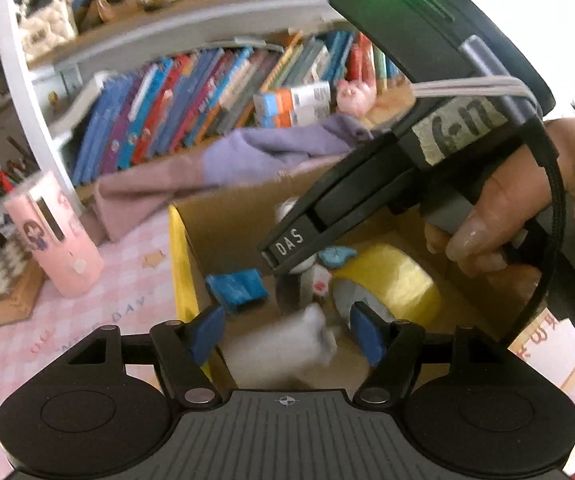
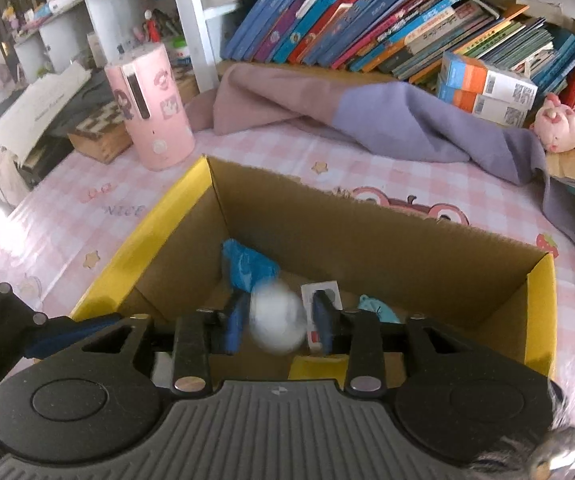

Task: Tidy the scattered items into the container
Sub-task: 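Lower spray bottle into box, open right tool while left tool releases plug adapter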

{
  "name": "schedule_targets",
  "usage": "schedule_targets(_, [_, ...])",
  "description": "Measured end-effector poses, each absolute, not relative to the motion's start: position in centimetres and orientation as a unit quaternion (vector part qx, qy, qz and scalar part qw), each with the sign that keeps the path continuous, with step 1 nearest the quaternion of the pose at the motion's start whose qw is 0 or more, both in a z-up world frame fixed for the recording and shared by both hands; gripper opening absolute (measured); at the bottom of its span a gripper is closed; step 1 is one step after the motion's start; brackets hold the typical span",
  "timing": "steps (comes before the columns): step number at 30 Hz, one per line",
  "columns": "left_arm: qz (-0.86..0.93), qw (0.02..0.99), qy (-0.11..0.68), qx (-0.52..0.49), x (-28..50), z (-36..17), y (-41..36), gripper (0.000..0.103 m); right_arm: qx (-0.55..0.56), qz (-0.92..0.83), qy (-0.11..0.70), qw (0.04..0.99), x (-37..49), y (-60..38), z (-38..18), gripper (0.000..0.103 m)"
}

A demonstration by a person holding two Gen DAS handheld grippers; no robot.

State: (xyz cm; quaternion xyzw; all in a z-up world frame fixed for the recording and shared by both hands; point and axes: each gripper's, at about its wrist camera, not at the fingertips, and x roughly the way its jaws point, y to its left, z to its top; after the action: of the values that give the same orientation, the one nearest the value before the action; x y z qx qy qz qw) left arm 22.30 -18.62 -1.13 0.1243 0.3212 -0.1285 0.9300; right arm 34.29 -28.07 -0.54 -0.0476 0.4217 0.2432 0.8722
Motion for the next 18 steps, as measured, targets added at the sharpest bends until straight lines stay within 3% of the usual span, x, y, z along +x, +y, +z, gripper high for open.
schedule_targets(3, [-0.121,0.94,0.291,0.13,21.7,0.0,-18.7,0.08,-0.034,0.239,0.412,0.879,33.9,-28.6,0.3,0.039])
schedule_targets(18, [-0.128,0.955,0.242,0.115,16.5,3.7,-17.4,0.085,-0.01,0.212,0.349,0.913,27.6,-30.1,4.9,0.039])
